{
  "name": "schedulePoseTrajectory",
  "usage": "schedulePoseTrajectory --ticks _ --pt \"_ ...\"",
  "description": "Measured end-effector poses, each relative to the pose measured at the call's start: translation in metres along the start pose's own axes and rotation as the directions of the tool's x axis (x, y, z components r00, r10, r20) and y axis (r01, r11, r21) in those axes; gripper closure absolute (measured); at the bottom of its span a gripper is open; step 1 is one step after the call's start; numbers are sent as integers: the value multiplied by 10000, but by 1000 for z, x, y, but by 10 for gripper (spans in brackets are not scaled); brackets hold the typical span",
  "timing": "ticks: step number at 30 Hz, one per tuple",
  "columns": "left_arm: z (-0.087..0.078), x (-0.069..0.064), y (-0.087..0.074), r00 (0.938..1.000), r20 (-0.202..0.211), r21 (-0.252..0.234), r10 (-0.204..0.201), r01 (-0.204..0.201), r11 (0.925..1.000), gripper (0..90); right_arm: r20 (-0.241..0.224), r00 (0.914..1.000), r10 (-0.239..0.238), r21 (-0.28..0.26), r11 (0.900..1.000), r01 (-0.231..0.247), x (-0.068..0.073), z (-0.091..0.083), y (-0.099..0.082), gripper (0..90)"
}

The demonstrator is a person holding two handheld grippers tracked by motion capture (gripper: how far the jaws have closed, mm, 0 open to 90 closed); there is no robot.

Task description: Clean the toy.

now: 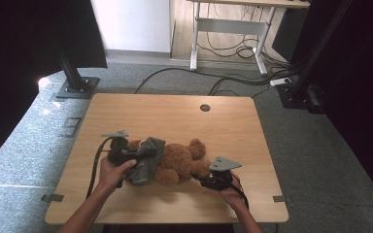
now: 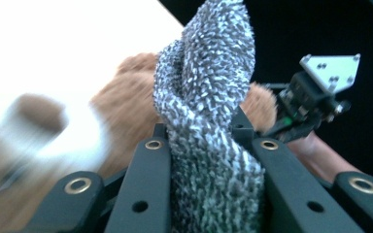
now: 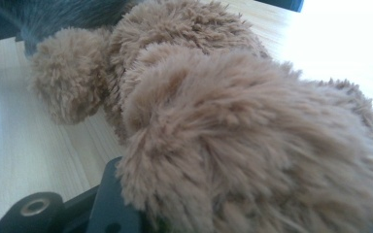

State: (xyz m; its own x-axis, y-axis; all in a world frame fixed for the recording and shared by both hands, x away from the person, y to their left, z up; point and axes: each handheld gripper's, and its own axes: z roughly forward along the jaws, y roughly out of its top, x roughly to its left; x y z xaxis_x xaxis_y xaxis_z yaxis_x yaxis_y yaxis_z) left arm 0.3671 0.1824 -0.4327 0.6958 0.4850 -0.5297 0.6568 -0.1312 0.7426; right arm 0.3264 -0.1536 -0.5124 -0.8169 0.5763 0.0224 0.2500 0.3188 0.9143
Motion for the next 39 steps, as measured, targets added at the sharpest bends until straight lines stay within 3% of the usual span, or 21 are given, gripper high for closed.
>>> schedulePoseTrajectory --ticks 3,6,11,13,16,20,24,27,31,34,39 --pt "20 -4 14 9997 226 282 -7 1 9996 766 20 9995 -313 -45 9995 313 0 -2 -3 572" --pt "44 -4 24 10000 82 734 -19 13 9973 764 60 9996 -282 -60 9996 283 -2 -3 -5 555" --pt "67 9 15 9985 185 1316 -524 495 9901 765 137 9999 -95 -69 9999 96 -3 -8 -4 453" --pt "71 12 8 9964 360 1278 -774 722 9892 767 8 9995 324 -45 9995 -324 -5 -12 -3 396" --pt "71 11 -1 9971 351 1221 -674 627 9905 770 -257 9944 1028 -328 9941 -1036 -10 -23 1 337" --pt "68 10 -12 9978 284 1062 -600 567 9927 773 -478 9874 1505 -853 9843 -1542 -15 -39 11 282" --pt "68 5 -21 9991 132 878 -398 385 9954 775 -781 9764 2016 -1513 9656 -2115 -21 -53 26 256" --pt "68 2 -25 9996 102 870 -253 243 9959 775 -734 9744 2124 -1585 9622 -2216 -23 -54 36 256" --pt "65 1 -30 9997 114 763 -224 215 9969 775 -933 9749 2019 -725 9752 -2089 -18 -36 44 274" --pt "64 2 -31 9995 183 745 -253 239 9969 775 -1076 9761 1889 449 9817 -1851 -6 -10 38 280" --pt "61 2 -33 9994 288 807 -212 188 9966 775 -895 9787 1846 1814 9693 -1663 7 20 18 340"
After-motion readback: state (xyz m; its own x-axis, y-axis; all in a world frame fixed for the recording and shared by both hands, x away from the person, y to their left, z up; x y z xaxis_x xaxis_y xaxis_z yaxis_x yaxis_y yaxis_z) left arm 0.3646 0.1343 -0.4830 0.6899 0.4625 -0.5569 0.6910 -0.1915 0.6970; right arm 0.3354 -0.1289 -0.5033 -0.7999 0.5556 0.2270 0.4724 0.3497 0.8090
